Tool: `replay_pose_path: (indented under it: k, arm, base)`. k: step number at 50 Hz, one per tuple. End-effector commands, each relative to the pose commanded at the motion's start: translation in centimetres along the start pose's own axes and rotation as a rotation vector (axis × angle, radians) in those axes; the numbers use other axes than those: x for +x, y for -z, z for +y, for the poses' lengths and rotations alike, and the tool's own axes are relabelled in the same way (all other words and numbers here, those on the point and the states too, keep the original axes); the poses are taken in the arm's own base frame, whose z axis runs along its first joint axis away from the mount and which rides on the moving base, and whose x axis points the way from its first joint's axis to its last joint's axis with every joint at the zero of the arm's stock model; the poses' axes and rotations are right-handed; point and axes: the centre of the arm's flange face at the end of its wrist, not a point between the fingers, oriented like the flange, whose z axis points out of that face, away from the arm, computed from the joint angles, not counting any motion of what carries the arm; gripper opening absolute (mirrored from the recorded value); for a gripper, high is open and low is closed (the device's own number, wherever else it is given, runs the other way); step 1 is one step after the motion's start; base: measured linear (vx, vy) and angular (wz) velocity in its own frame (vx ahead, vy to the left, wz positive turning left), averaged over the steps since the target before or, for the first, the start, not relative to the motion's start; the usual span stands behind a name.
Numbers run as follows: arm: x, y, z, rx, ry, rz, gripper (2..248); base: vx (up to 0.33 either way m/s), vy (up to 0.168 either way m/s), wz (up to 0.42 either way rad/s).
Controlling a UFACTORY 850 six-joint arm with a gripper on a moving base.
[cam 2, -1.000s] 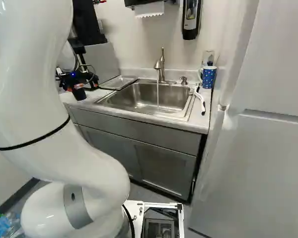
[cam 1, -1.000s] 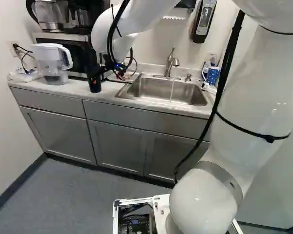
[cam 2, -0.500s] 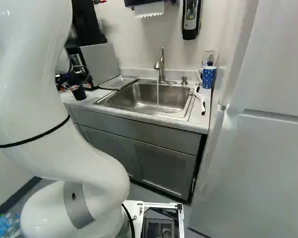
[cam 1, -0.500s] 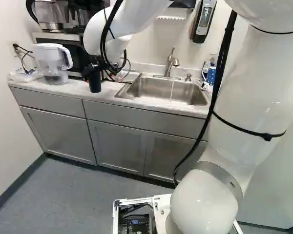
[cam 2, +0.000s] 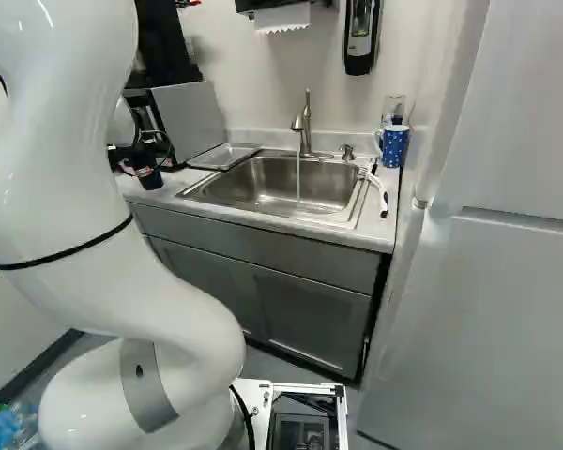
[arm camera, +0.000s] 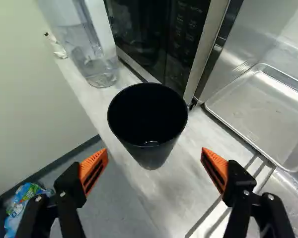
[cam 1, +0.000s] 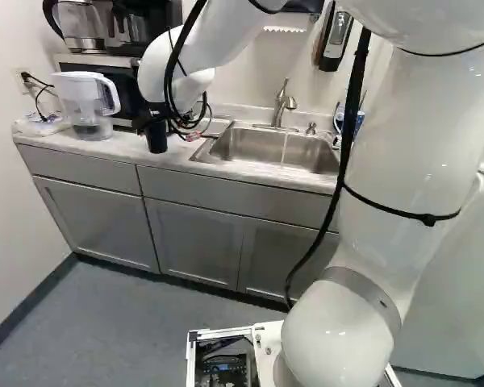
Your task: Rinse the cup and place it in the tray
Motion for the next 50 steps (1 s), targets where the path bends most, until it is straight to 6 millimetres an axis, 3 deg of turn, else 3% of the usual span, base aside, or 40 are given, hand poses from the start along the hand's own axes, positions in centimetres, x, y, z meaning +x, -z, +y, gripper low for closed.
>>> replay_pose_path:
  k: [50]
  arm:
    - [-2.5,-2.6,-1.1,0.016,0.01,0.17,247]
  base:
    - [0.0,0.0,0.0]
